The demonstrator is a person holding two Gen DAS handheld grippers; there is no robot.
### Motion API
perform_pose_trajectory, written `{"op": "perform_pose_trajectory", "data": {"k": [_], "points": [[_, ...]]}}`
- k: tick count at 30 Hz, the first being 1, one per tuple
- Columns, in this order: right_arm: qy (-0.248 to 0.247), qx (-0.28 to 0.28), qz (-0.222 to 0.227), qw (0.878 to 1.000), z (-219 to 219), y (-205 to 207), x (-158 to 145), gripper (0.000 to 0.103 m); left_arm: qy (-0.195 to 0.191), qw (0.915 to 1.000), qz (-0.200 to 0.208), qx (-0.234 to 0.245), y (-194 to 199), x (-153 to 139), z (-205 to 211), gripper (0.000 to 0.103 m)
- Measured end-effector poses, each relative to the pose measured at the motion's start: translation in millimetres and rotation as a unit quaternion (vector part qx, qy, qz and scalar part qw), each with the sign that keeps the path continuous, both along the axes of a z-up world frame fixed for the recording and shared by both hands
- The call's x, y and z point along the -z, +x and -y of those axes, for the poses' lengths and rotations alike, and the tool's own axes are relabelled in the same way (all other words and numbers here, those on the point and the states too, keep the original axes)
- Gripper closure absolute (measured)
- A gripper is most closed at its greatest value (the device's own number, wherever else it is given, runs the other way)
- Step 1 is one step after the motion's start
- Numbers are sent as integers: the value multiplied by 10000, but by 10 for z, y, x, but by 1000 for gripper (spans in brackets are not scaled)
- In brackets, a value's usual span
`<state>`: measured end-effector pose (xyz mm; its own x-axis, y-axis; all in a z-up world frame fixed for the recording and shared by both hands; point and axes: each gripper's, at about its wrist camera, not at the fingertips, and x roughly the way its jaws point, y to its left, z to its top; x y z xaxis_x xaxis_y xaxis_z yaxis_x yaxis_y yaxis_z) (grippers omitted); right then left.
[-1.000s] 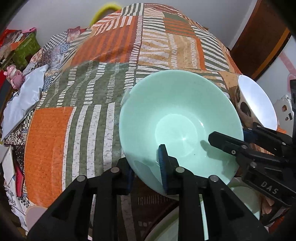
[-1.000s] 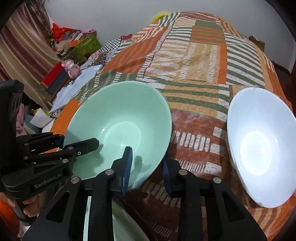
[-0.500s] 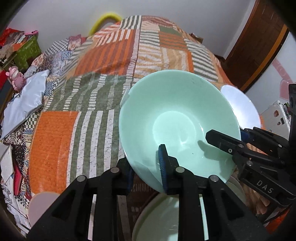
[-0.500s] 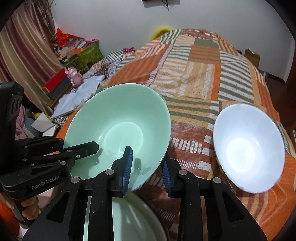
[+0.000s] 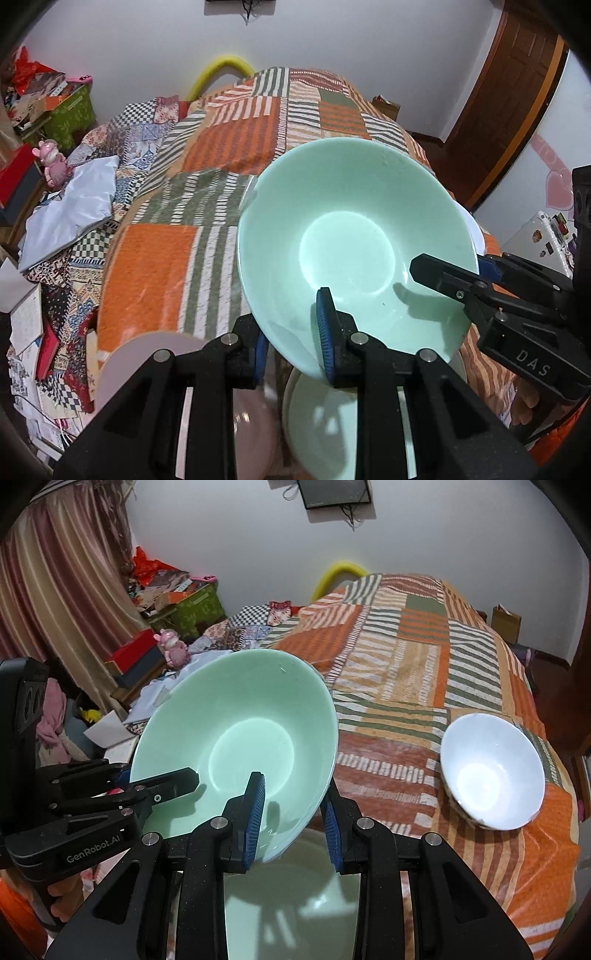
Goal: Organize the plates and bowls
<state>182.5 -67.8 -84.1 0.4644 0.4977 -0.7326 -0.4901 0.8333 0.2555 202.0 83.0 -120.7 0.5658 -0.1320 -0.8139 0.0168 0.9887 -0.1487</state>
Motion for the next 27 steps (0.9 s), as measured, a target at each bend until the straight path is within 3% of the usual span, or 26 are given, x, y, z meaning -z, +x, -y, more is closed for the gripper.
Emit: {"op": "perform_pose_trajectory", "data": {"k": [12,27], "points": [[114,-262,85,9996,-360,-311,-44,76,-64,9992,128,-386,-508,-82,-406,80],[41,-691,-46,9976,-824,-613,102,76,-177,9963,32,-835,-985,74,-894,80]]}}
